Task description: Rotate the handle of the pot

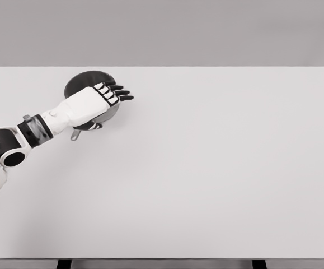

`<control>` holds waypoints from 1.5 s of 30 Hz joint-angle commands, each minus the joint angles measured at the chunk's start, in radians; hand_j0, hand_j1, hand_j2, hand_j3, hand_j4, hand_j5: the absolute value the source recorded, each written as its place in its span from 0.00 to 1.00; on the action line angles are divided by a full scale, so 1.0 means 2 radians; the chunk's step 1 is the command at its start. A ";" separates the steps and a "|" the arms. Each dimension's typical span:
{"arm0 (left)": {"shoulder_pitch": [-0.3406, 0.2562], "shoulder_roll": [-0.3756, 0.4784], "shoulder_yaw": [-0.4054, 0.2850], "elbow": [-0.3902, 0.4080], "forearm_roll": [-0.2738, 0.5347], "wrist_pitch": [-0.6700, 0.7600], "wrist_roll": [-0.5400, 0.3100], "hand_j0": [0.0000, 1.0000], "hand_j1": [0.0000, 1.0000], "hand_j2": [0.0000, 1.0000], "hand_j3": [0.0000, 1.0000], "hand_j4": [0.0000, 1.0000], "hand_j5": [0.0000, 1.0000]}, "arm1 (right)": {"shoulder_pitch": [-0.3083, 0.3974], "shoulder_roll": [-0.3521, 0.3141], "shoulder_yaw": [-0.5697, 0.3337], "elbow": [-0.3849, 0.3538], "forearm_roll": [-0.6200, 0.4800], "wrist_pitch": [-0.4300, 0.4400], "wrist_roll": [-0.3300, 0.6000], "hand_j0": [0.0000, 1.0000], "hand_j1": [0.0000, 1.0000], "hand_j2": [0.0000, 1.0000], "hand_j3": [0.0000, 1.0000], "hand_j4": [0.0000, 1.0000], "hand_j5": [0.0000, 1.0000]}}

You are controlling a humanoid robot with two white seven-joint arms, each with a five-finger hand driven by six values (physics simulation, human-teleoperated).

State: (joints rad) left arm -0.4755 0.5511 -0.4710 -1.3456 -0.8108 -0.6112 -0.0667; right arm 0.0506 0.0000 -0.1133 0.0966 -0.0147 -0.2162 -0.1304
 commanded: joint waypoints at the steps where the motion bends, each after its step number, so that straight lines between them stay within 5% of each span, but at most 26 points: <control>1: 0.000 0.001 0.001 0.002 0.004 0.000 0.000 1.00 1.00 1.00 1.00 1.00 1.00 | 0.000 0.000 0.000 0.000 0.000 0.000 0.000 1.00 1.00 1.00 1.00 1.00 1.00; 45: 0.003 0.035 0.024 0.007 0.008 0.000 0.000 1.00 1.00 1.00 1.00 1.00 1.00 | 0.000 0.000 0.000 0.000 0.000 0.000 0.000 1.00 1.00 1.00 1.00 1.00 1.00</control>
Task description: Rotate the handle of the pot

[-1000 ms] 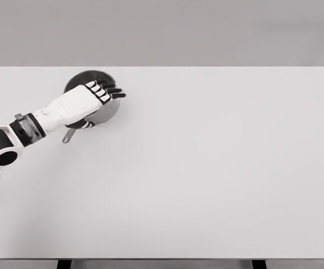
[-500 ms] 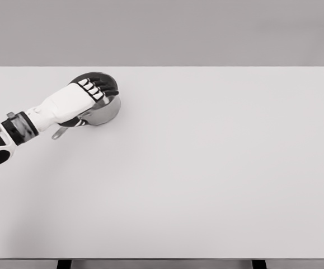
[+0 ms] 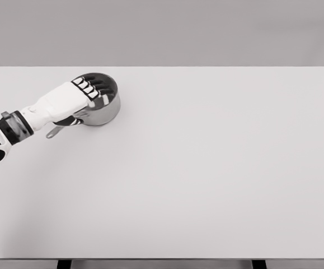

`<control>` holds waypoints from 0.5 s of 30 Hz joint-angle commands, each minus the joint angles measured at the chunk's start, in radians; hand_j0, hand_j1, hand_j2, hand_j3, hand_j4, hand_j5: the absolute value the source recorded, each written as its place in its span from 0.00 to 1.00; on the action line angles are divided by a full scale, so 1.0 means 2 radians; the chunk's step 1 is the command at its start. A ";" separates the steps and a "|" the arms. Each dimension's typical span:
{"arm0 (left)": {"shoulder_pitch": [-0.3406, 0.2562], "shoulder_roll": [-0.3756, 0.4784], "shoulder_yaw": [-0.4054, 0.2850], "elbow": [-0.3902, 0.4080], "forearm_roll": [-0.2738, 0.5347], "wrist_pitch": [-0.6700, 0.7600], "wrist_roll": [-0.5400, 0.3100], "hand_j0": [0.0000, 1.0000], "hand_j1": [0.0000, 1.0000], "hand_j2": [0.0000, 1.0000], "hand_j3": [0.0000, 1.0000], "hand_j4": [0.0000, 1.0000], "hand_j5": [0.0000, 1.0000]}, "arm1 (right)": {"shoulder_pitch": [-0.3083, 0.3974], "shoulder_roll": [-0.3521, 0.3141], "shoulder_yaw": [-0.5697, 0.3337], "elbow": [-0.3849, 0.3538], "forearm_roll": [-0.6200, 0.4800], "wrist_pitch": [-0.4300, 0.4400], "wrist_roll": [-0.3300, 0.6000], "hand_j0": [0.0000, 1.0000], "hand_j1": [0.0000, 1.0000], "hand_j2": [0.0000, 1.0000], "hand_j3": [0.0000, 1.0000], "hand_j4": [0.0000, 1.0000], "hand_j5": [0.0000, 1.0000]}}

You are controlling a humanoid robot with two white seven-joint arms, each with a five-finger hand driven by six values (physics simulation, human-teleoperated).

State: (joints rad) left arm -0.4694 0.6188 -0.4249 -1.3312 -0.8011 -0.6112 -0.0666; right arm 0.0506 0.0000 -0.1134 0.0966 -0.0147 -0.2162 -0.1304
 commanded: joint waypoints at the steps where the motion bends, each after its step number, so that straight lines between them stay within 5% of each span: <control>1: 0.000 0.002 0.002 0.000 0.003 0.000 0.000 1.00 1.00 1.00 1.00 1.00 1.00 | 0.000 0.000 0.000 0.000 0.000 0.000 0.000 1.00 1.00 1.00 1.00 1.00 1.00; 15: 0.000 0.003 0.005 0.007 0.003 0.000 0.000 1.00 1.00 1.00 1.00 1.00 1.00 | 0.000 0.000 0.000 0.000 0.000 0.000 0.000 1.00 1.00 1.00 1.00 1.00 1.00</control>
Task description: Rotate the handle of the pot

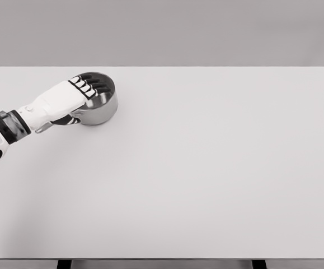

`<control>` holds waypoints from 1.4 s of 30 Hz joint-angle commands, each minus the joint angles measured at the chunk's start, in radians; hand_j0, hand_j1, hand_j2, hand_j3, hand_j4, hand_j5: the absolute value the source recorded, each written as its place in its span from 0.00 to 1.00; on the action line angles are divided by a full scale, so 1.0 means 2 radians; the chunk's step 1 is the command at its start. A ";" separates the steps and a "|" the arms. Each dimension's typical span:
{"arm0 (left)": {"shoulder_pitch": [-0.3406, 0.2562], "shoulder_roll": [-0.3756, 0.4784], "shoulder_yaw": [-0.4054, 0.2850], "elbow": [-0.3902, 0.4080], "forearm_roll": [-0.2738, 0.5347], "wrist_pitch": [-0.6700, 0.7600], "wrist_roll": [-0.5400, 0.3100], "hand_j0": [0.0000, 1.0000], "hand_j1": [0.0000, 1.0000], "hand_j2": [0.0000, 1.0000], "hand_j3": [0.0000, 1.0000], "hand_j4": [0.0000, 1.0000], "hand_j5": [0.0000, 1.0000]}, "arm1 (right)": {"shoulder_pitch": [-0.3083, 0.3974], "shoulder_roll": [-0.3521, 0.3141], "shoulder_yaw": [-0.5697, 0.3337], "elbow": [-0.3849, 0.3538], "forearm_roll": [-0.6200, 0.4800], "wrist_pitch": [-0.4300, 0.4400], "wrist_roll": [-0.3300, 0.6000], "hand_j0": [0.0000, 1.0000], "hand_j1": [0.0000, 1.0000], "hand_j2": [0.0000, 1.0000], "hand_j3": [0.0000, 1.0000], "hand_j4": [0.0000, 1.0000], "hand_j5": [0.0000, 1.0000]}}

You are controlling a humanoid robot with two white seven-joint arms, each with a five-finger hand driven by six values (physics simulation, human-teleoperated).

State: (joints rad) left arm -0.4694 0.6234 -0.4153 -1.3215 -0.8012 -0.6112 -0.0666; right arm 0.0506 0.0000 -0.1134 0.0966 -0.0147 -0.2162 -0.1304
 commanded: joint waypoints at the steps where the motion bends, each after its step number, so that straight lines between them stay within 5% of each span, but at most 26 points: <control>1: 0.000 0.000 0.001 0.002 0.003 0.000 0.000 1.00 1.00 1.00 1.00 1.00 1.00 | 0.000 0.000 0.000 0.000 0.000 0.000 0.000 1.00 1.00 1.00 1.00 1.00 1.00; 42: 0.036 0.022 0.027 -0.017 0.005 0.000 0.006 1.00 1.00 1.00 1.00 1.00 1.00 | 0.000 0.000 0.000 0.000 0.000 0.000 0.000 1.00 1.00 1.00 1.00 1.00 1.00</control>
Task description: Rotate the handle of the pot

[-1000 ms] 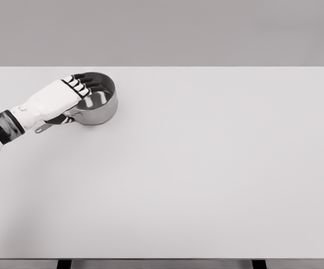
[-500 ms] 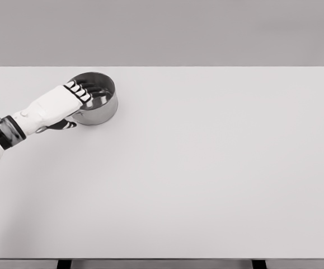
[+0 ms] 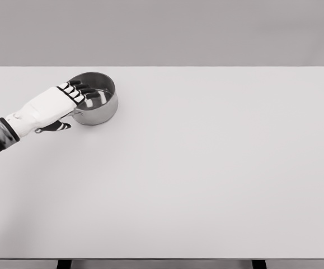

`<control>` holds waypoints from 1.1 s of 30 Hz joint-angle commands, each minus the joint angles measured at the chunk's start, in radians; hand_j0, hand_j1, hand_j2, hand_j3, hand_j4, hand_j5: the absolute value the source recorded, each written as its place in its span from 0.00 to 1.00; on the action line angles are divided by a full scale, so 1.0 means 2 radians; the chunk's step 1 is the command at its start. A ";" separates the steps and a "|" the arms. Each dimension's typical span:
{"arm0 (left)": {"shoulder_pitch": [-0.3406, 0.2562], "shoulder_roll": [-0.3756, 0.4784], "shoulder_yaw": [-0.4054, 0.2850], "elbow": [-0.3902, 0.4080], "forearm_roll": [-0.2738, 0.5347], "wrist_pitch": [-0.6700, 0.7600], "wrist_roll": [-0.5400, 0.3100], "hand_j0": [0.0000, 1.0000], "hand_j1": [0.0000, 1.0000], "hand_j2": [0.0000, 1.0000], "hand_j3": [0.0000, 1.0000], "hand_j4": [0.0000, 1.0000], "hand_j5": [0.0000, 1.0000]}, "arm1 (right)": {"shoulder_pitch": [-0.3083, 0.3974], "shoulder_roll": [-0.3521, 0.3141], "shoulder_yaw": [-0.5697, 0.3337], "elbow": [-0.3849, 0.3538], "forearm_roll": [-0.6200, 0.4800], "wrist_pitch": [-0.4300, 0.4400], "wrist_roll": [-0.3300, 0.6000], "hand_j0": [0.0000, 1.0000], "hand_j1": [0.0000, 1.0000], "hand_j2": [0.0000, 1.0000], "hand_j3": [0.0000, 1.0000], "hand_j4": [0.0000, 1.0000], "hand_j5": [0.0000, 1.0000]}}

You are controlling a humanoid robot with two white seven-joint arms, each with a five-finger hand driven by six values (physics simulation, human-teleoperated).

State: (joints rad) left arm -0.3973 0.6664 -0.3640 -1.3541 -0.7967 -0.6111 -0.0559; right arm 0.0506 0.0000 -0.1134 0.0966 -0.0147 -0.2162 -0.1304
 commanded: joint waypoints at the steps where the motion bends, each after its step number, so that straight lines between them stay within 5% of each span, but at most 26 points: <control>1: 0.000 0.001 0.001 0.000 0.003 0.000 0.000 1.00 1.00 1.00 1.00 1.00 1.00 | 0.000 0.000 0.000 0.000 0.000 0.000 0.000 1.00 1.00 1.00 1.00 1.00 1.00; 33: 0.002 0.010 0.015 0.011 0.000 0.000 0.000 1.00 1.00 1.00 1.00 1.00 1.00 | 0.000 0.000 0.000 0.000 0.000 0.000 0.000 1.00 1.00 1.00 1.00 1.00 1.00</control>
State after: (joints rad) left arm -0.3942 0.6852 -0.3356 -1.3324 -0.8036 -0.6111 -0.0559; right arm 0.0506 0.0000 -0.1134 0.0966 -0.0147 -0.2162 -0.1304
